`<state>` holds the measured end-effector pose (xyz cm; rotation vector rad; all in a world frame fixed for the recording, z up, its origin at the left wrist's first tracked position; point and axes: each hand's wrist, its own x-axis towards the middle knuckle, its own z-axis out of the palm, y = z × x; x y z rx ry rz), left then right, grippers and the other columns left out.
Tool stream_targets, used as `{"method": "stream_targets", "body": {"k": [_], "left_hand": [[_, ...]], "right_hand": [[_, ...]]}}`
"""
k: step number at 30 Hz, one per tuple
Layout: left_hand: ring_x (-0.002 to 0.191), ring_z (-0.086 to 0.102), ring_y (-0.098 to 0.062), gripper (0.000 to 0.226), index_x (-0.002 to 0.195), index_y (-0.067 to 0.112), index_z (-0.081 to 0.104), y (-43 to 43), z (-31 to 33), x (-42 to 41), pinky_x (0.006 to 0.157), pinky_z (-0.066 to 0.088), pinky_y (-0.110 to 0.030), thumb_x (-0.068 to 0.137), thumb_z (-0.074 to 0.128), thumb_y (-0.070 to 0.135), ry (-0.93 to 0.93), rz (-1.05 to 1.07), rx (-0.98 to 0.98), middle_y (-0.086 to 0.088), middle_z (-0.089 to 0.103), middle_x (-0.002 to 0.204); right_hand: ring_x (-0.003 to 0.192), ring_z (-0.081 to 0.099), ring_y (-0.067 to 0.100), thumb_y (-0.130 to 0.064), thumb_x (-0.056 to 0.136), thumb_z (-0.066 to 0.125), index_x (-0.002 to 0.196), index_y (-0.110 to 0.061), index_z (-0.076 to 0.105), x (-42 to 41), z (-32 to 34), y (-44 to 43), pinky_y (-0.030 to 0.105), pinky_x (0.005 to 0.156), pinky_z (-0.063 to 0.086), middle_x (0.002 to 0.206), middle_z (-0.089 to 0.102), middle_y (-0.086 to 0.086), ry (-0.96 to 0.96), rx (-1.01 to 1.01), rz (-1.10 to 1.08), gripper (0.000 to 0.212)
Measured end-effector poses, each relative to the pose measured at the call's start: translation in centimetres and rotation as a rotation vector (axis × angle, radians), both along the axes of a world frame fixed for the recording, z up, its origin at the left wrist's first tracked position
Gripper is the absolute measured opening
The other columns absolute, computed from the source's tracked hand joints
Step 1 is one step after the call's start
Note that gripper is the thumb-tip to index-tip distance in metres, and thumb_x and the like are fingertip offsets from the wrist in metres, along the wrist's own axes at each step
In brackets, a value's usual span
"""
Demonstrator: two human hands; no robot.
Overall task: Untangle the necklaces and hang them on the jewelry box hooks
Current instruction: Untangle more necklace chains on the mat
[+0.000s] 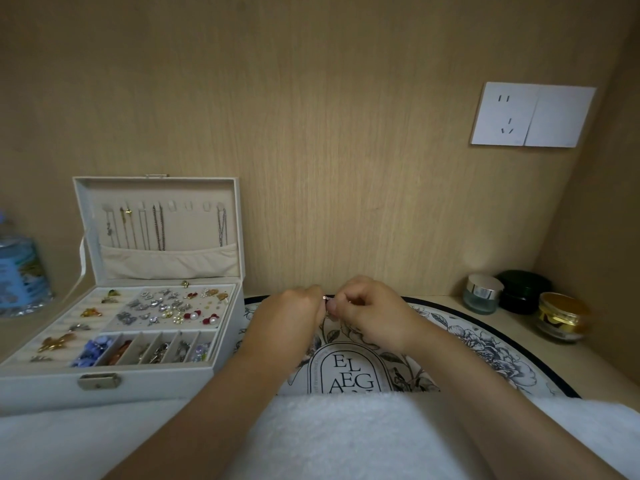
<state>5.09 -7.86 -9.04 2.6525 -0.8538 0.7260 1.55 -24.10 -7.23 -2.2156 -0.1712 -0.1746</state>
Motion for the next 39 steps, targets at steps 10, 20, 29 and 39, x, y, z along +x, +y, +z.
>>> {"method": "stream_targets", "body": {"k": [10,20,29,39], "left_hand": [[0.053,0.055,-0.013,0.008,0.099,0.013,0.067,0.9,0.2,-0.4,0.047,0.045,-0.032,0.094,0.062,0.016,-0.080,-0.098,-0.343,0.003,0.063,0.065],[0.048,0.039,0.003,0.024,0.098,0.016,0.070,1.0,0.1,-0.7,0.042,0.037,-0.016,0.093,0.050,0.028,-0.226,-0.204,-0.394,0.011,0.058,0.058],[0.034,0.036,-0.009,0.009,0.087,0.010,0.063,0.9,0.0,-0.4,0.033,0.027,-0.023,0.086,0.068,0.018,-0.247,-0.108,-0.236,0.008,0.047,0.046],[0.073,0.067,0.006,0.010,0.097,0.023,0.070,0.2,-0.7,-0.9,0.064,0.054,-0.016,0.093,0.065,0.017,0.284,-0.144,-0.687,0.021,0.069,0.074]], "right_hand": [[0.072,0.055,0.017,-0.052,0.089,0.065,0.097,-0.014,0.076,0.1,0.9,-0.2,0.031,0.065,0.041,0.095,0.074,0.005,0.244,0.399,0.030,0.041],[0.074,0.058,0.014,-0.048,0.075,0.073,0.100,-0.009,0.072,0.1,0.9,-0.7,0.027,0.065,0.040,0.090,0.074,0.000,0.444,0.598,0.080,0.047],[0.069,0.061,0.012,-0.034,0.087,0.074,0.099,-0.011,0.077,0.2,0.8,-0.6,0.023,0.062,0.045,0.090,0.077,0.001,0.238,0.397,-0.014,0.026],[0.060,0.056,0.011,-0.020,0.096,0.065,0.097,-0.008,0.076,0.2,0.6,-0.4,0.019,0.051,0.043,0.081,0.075,0.002,0.108,0.289,0.001,0.016]]}}
